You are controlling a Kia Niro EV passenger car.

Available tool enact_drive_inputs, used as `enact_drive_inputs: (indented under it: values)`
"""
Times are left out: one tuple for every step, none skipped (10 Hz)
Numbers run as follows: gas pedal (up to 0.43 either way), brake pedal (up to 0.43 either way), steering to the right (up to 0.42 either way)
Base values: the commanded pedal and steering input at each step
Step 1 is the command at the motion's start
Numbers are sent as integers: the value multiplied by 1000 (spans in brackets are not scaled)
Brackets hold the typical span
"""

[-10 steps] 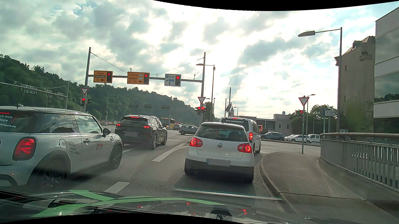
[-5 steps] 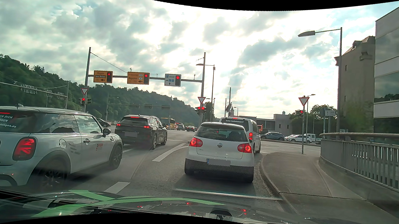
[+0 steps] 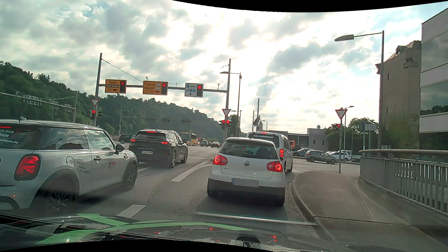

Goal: Follow the waypoints while adhering to traffic rules and regulations

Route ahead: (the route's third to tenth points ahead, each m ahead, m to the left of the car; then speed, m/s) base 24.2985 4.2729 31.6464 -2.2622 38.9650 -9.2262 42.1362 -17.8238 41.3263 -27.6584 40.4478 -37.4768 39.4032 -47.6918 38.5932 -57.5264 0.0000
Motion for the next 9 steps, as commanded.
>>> enact_drive_inputs:
  values:
    - [0,463,9]
    - [0,463,9]
    - [0,470,9]
    - [0,470,9]
    - [0,470,9]
    - [0,463,9]
    - [0,470,9]
    - [0,470,9]
    - [0,470,9]
